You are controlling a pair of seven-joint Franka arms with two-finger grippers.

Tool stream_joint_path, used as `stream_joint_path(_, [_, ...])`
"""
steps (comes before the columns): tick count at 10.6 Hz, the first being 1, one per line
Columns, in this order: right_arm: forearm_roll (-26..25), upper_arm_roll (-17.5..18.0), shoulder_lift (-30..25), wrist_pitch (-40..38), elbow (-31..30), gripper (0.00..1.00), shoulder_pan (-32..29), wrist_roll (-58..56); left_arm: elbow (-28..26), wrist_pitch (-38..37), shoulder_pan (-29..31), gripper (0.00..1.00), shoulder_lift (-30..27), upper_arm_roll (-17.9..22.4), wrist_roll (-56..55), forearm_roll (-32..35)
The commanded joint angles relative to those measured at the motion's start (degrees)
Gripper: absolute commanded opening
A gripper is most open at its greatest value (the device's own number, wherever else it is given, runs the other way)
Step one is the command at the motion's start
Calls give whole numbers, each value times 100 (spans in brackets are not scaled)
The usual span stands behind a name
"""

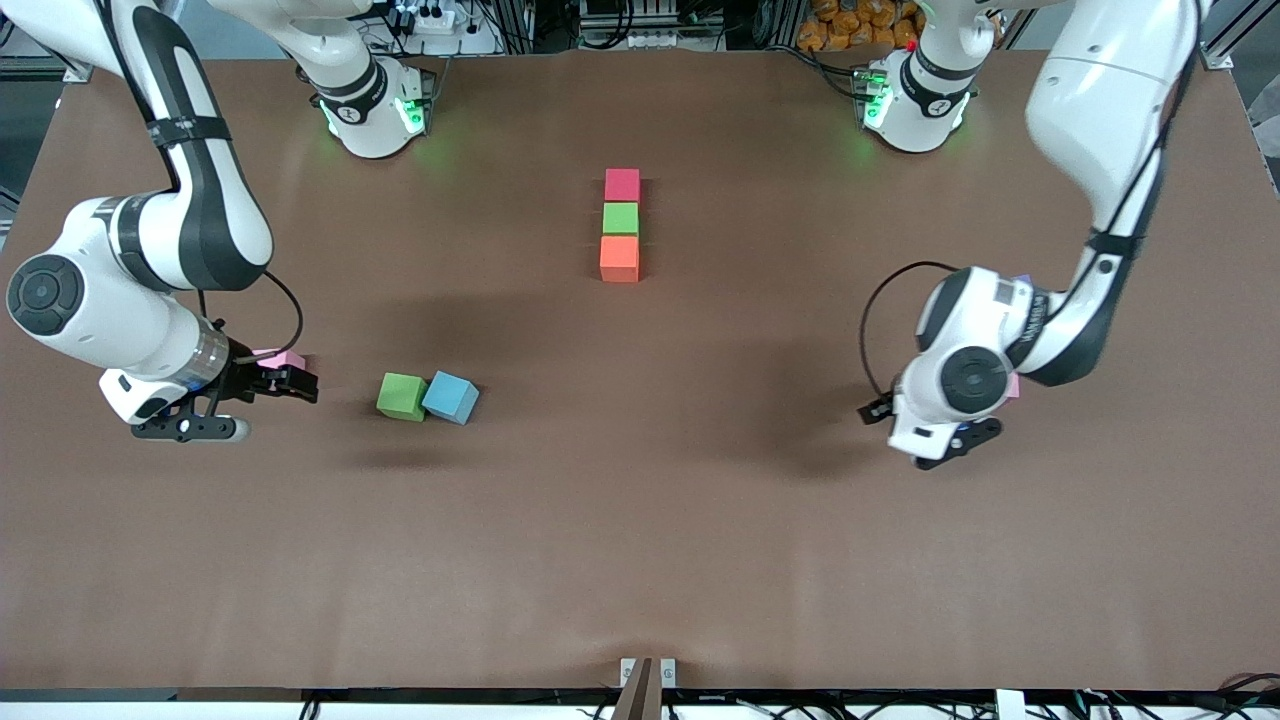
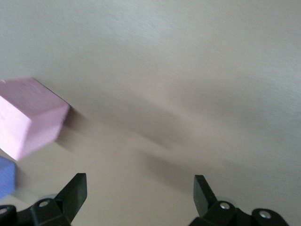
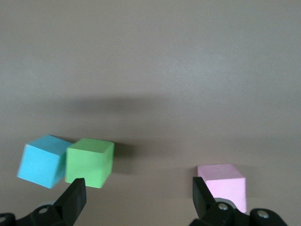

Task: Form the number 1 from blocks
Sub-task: 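Grasp the pink cube with the right gripper while the left gripper grasps pink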

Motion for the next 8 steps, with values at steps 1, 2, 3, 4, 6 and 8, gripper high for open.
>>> stream_joint_path(1, [-20,40,-292,99,-353,100,-371,-1178,-661,590,636,100,-353,-83,816,325])
stream_joint_path(2, [-21,40,-213,90,-370,100,-485,-1566,-679,583,743,100,-370,-83,1176,431])
stream_joint_path(3, [-29,49,-117,90,-423,100,-599,-1683,-749,548,944,100,-431,-83,1684,432])
stream_joint_path(4, [-38,40,-3,90,-467,100,-687,-1902,-784,530,1163,100,-510,-83,2246,432])
stream_joint_path(6, [-38,40,261,107,-572,100,-907,-2062,-855,512,1297,100,-476,-83,2716,432])
stream_joint_path(8, [-47,31,262,169,-835,100,-1031,-2045,-916,512,1306,100,-458,-74,2936,432])
